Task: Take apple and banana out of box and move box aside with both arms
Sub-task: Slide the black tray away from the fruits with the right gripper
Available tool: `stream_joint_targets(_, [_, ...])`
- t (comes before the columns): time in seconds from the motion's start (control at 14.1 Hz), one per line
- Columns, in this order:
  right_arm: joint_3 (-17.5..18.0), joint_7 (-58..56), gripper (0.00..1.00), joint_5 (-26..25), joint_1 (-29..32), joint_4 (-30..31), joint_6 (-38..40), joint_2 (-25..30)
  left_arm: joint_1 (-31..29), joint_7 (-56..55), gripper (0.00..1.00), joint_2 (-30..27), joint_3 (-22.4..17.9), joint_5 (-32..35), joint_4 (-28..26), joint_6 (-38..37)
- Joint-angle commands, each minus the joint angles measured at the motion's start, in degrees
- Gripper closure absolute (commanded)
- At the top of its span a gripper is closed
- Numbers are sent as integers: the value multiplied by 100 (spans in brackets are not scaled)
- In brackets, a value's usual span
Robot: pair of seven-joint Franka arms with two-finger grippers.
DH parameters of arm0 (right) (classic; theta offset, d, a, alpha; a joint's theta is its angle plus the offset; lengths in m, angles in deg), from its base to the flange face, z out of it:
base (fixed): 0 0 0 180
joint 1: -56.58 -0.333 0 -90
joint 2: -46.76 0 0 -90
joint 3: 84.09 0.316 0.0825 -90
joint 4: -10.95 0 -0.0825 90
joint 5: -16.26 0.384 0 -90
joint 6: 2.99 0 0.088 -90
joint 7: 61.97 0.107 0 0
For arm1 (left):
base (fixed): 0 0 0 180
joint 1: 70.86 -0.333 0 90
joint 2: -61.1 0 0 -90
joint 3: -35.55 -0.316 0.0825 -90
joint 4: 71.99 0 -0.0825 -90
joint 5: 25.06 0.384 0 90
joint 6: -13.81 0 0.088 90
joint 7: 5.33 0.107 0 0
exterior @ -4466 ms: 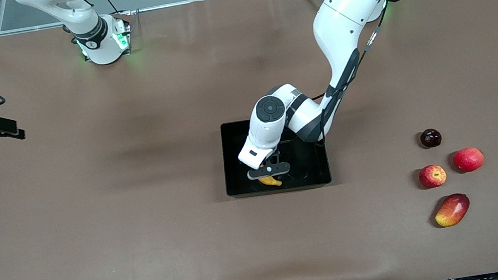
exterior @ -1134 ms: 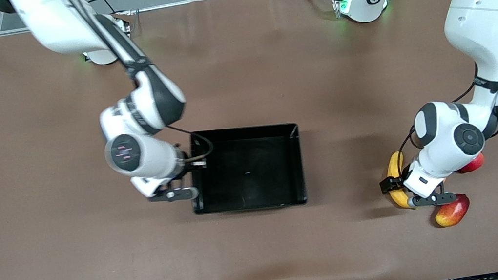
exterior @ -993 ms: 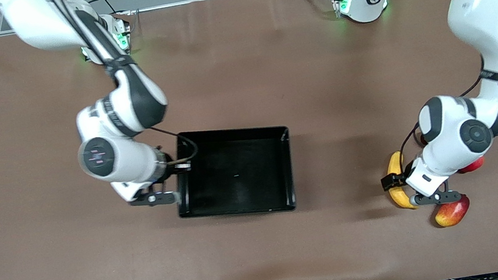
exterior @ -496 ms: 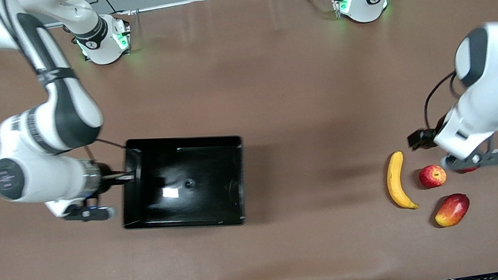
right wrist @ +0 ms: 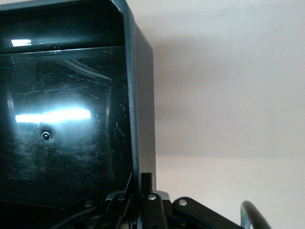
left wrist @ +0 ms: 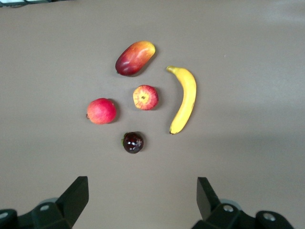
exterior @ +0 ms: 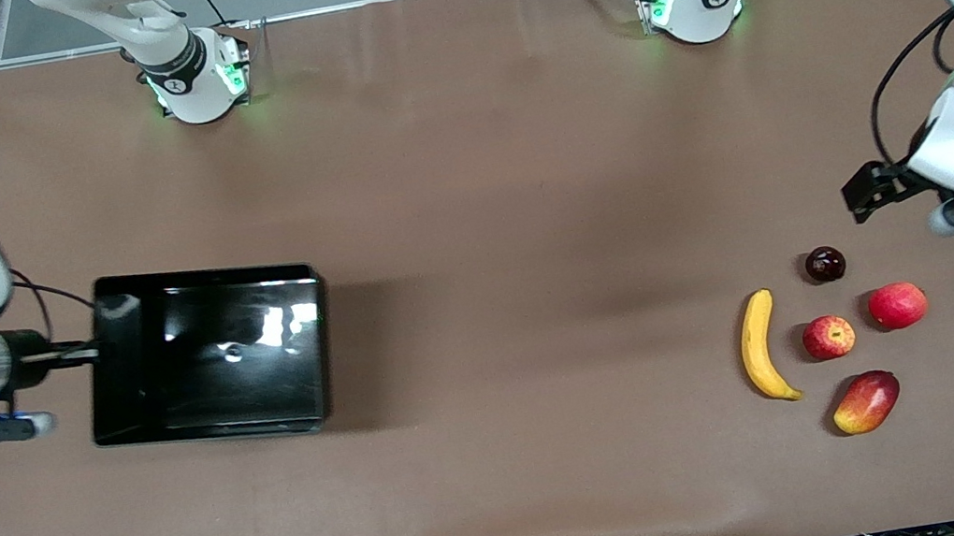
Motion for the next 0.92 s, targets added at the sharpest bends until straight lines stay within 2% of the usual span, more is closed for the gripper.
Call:
stream_joint_targets(0.0, [121,-386,100,-182,440,449,-304,167,-55,25,0,-221,31,-139,47,-266])
stream_joint_targets(0.28, [130,-1202,100,-261,994,1161,-1297,158,-46,87,0,-503,30,-200,12,-548])
stream_joint_targets(0.5, [139,-1510,100,-218,1092,1575,-1886,140,-29,113,0,-696,-22,-463,-32,-610])
stream_joint_targets(0.64, [139,-1608,100,-200,1109,1567,-2010,53,251,139,0,-872,-275,-552,-215,-592])
stream_joint_targets(0.85, [148,-1800,100,-183,1206,1593,-2054,-122,883,140,0,-1224,-916,-605,-550,-566])
